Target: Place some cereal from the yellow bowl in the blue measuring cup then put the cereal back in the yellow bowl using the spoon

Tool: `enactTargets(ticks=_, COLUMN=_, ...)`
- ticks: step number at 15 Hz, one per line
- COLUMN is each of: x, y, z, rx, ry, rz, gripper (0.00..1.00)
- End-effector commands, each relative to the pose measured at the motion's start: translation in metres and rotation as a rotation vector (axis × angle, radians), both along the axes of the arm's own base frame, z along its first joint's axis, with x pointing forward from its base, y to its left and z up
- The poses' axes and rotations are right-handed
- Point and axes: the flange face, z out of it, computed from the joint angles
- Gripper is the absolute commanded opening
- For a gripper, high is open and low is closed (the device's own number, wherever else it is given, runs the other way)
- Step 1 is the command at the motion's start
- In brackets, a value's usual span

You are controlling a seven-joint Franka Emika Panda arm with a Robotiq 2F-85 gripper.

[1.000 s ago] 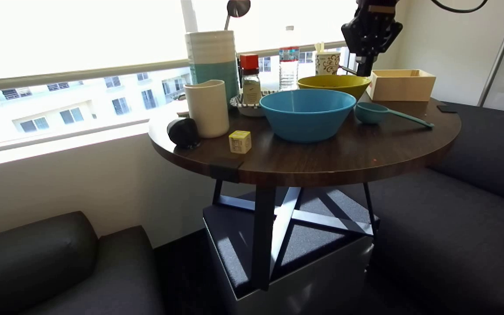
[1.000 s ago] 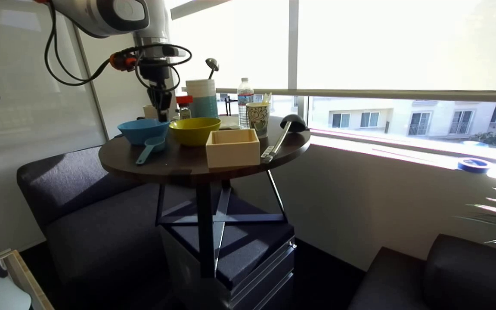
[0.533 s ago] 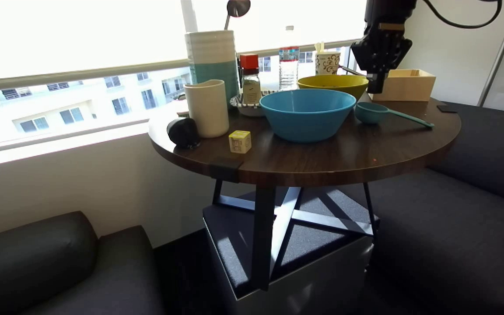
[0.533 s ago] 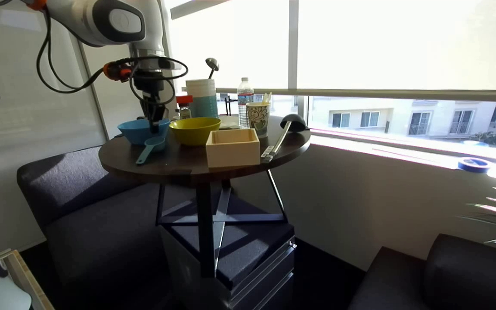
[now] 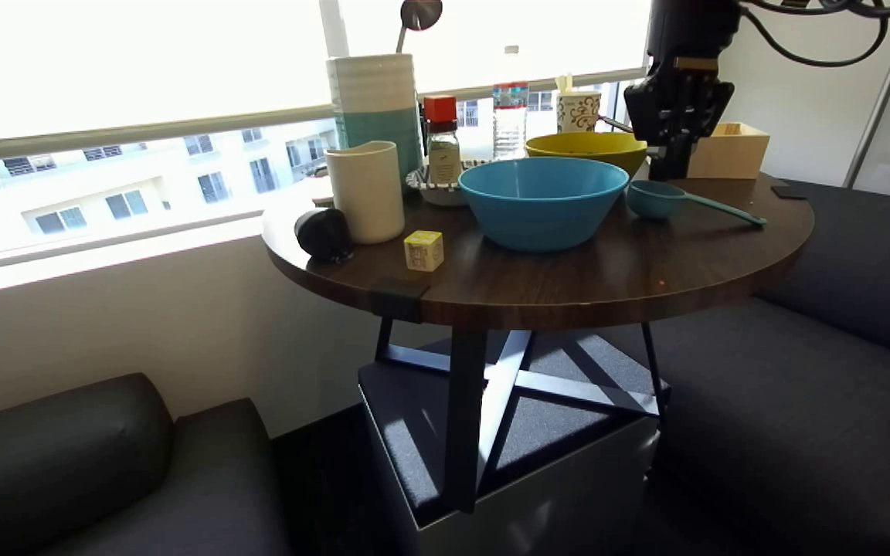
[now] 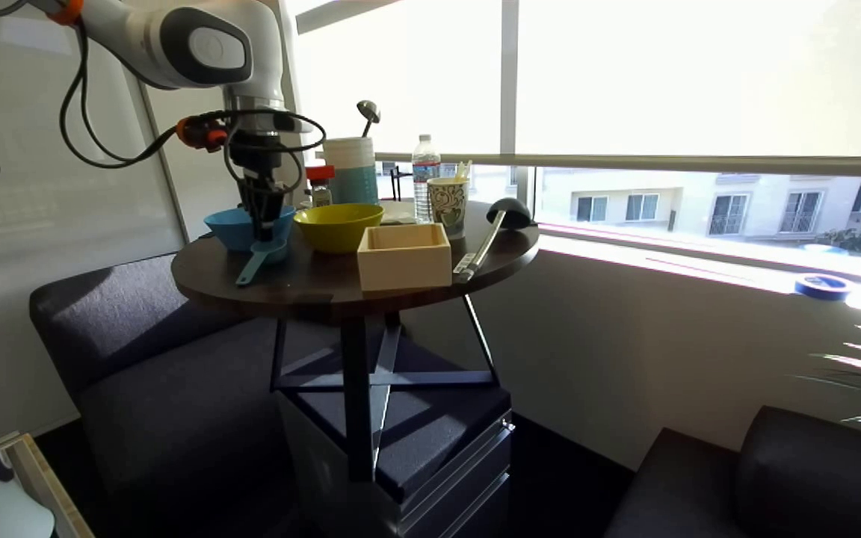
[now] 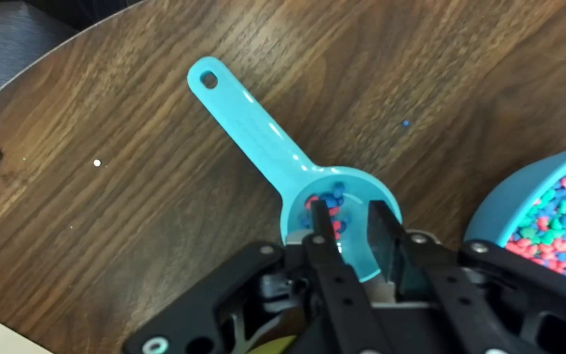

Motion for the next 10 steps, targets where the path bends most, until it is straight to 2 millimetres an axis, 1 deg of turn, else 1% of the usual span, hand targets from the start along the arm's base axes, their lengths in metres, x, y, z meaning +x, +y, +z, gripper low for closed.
enactTargets(ticks=1, x=-0.005, y=0.0, z=0.003, rx=0.017, ry=-0.025, rz=0.006, gripper=0.58)
enactTargets(ticks=3, x=-0.006, y=-0.002, z=0.002, rx=0.021, ry=-0.008, rz=-0.016, gripper=0.72)
enactTargets(ticks=6, x=-0.01, y=-0.011, z=-0.001, rx=-0.011, ry=-0.016, rz=0.009, gripper=0.95)
enactTargets(ticks=7, x=-0.012, y=-0.015, z=-0.003, rx=-0.032, ry=-0.014, rz=0.02, gripper=0.99)
enactTargets(ticks=8, x=-0.014, y=-0.016, z=-0.006, rx=-0.043, ry=-0.009, rz=0.042, gripper=1.0)
enactTargets(ticks=10, x=-0.018, y=-0.019, z=-0.01, rx=-0.069, ry=0.004, rz=0.087, gripper=1.0)
